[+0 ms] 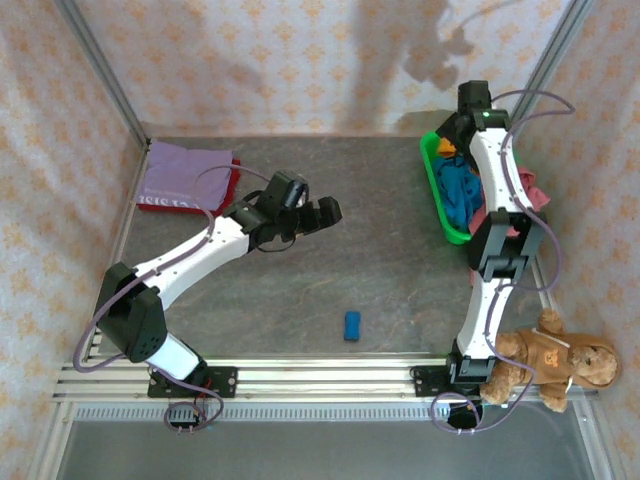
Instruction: Fold and stack the t-shirts
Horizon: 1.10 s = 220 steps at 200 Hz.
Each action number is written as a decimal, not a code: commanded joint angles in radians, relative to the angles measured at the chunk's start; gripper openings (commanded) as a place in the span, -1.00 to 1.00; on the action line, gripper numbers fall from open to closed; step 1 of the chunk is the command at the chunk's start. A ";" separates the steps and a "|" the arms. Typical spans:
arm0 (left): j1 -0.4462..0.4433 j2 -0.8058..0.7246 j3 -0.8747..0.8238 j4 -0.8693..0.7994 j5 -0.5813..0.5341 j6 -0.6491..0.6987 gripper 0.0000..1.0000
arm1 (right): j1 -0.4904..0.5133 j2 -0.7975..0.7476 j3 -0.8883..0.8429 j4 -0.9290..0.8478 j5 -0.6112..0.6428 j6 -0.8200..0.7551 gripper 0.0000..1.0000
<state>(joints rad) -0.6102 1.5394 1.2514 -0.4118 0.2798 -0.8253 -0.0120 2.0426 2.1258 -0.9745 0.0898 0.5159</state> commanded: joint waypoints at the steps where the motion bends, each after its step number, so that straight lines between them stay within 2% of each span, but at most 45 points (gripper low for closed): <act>1: -0.036 -0.031 0.014 0.004 -0.013 -0.018 0.99 | -0.022 -0.078 -0.125 -0.177 0.264 -0.092 0.98; 21: -0.061 -0.021 0.028 -0.016 -0.008 -0.020 0.98 | -0.043 -0.156 -0.303 -0.123 0.312 -0.120 0.87; 36: -0.079 -0.013 0.043 -0.033 -0.008 -0.021 0.99 | -0.068 -0.192 -0.377 -0.109 0.339 -0.136 0.78; 62: -0.105 0.006 0.059 -0.036 -0.012 -0.031 0.98 | -0.106 -0.208 -0.433 -0.115 0.392 -0.166 0.70; 94: -0.139 0.030 0.036 0.037 -0.025 -0.072 0.98 | -0.131 -0.187 -0.444 -0.075 0.348 -0.229 0.67; 127: -0.182 0.051 0.048 0.049 -0.048 -0.095 0.98 | -0.149 -0.174 -0.431 -0.042 0.287 -0.266 0.52; 149: -0.197 0.075 0.049 0.094 -0.021 -0.099 0.99 | -0.165 -0.127 -0.388 -0.016 0.238 -0.302 0.43; 182: -0.209 0.098 0.069 0.066 -0.039 -0.097 0.98 | -0.206 -0.037 -0.263 -0.065 0.154 -0.343 0.39; 203: -0.210 0.111 0.106 0.016 -0.053 -0.064 0.98 | -0.220 0.023 -0.188 -0.079 0.145 -0.359 0.38; 220: -0.209 0.131 0.148 -0.031 -0.054 -0.036 0.98 | -0.236 0.074 -0.128 -0.107 0.113 -0.359 0.30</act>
<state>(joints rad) -0.8120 1.6489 1.3205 -0.3885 0.2638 -0.9070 -0.2295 2.0594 1.9133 -1.0332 0.2470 0.1802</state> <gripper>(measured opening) 0.992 0.672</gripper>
